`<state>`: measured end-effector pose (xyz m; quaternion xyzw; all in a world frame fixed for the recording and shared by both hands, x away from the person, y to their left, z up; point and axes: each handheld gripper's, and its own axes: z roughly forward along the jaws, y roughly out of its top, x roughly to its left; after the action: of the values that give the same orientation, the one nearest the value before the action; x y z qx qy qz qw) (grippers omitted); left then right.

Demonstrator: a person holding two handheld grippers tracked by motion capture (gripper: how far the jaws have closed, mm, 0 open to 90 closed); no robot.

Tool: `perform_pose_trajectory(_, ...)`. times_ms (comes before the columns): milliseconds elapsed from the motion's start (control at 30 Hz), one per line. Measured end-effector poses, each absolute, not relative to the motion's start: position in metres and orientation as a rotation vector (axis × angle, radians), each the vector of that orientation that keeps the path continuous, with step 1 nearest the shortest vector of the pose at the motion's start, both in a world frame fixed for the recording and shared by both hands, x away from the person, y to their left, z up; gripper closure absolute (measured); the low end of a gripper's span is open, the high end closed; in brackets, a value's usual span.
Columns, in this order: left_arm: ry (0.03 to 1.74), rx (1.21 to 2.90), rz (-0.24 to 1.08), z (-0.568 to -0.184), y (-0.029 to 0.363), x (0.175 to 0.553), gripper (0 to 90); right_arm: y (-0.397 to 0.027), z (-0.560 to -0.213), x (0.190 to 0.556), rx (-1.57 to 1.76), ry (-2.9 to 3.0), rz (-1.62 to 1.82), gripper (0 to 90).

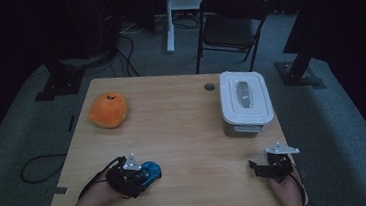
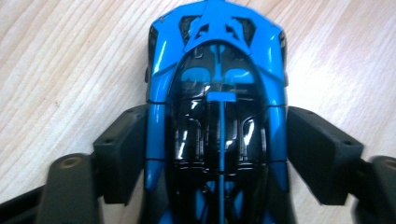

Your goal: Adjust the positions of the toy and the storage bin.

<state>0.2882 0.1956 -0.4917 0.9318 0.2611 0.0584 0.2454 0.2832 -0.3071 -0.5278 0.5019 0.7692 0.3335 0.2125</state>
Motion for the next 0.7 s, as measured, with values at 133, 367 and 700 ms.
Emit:
perform_pose_trajectory(133, 0.703, 2.521, 0.126, -0.486, 0.196, 0.288, 8.5, -0.307, -0.528, 0.283, 1.393, 2.136, 0.926, 13.7)
perform_pose_trajectory(367, 0.755, 2.445, 0.199, -0.474, 0.209, 0.299, 2.1, -0.307, -0.528, 0.283, 1.393, 2.136, 0.926, 13.7)
perform_pose_trajectory(700, 1.009, 2.259, 0.339, -0.462, 0.243, 0.335, 0.3, -0.307, -0.528, 0.283, 1.394, 2.136, 0.926, 13.7)
